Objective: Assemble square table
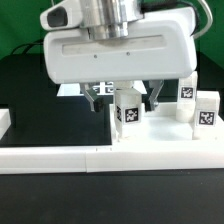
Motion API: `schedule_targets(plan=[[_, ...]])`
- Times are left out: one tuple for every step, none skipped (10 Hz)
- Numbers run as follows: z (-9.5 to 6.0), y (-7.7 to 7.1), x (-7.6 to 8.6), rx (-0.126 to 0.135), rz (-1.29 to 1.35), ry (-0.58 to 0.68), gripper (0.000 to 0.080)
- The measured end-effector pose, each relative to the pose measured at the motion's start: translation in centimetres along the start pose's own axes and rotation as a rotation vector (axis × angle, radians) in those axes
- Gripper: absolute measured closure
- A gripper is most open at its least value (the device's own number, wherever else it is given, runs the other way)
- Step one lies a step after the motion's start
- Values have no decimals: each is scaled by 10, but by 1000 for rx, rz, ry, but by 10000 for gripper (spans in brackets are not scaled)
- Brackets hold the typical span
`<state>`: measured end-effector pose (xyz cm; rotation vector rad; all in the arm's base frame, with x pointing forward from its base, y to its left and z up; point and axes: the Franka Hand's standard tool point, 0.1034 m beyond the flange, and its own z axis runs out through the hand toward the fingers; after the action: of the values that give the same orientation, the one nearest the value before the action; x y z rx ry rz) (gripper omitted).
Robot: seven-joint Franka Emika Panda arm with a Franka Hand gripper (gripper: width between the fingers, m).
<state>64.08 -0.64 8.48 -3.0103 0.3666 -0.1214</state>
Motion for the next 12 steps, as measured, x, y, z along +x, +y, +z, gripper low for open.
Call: schedule_targets(plan=[[0,3,0,8,-276,-7,151],[3,3,-7,13,-342,-28,151],[2,3,-9,15,-384,-29,151],[3,4,-9,13,-331,-30,151],[3,4,-9,12,-328,-30,279],[3,4,-9,12,-277,-30,279],[4,4,-9,11,-214,-31,475],[4,4,-9,10,-137,-31,475],[4,4,-9,9,-84,-32,510],[4,4,-9,8,15,-32,510],[4,5,-9,6,117,-34,510],[6,3,-7,-8,319,-36,510]])
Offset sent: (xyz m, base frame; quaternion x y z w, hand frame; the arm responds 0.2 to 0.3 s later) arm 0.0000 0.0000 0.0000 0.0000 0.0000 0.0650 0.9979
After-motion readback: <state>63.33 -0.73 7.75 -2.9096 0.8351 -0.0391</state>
